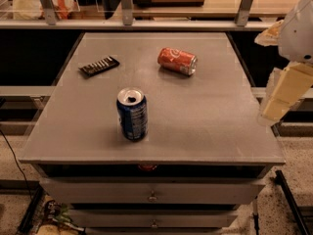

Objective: Move pepsi can near rxbar chocolate

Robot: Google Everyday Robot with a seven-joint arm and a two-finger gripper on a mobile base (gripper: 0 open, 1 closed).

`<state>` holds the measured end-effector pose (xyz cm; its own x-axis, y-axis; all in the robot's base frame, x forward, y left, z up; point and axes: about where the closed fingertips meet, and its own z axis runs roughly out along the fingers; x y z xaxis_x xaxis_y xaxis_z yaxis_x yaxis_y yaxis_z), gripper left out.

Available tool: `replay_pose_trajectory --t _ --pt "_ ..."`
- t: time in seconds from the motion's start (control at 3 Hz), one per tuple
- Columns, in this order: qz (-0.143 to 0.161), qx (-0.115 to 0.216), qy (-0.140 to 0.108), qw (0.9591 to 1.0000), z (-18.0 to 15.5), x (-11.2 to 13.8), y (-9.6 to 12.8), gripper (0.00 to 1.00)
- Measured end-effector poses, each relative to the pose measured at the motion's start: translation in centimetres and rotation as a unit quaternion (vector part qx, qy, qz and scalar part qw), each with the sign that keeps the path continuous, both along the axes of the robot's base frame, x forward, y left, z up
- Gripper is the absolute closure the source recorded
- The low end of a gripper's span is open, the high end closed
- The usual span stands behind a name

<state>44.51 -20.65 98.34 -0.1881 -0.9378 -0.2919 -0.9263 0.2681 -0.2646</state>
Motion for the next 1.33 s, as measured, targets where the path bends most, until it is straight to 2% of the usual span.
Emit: replay_pose_trajectory --t 0.33,0.67,1.0,1.33 --pt "0.040 0.092 0.034 0.9943 -3.3 1.4 3.0 0.00" --pt "0.067 0.165 0.072 0.9813 -6.8 2.1 6.2 0.00" --pt "0.081 0.221 0.098 0.9669 -9.0 2.3 8.1 0.00" --pt "0.082 0.232 0.097 0.9645 -9.0 2.2 8.0 0.00"
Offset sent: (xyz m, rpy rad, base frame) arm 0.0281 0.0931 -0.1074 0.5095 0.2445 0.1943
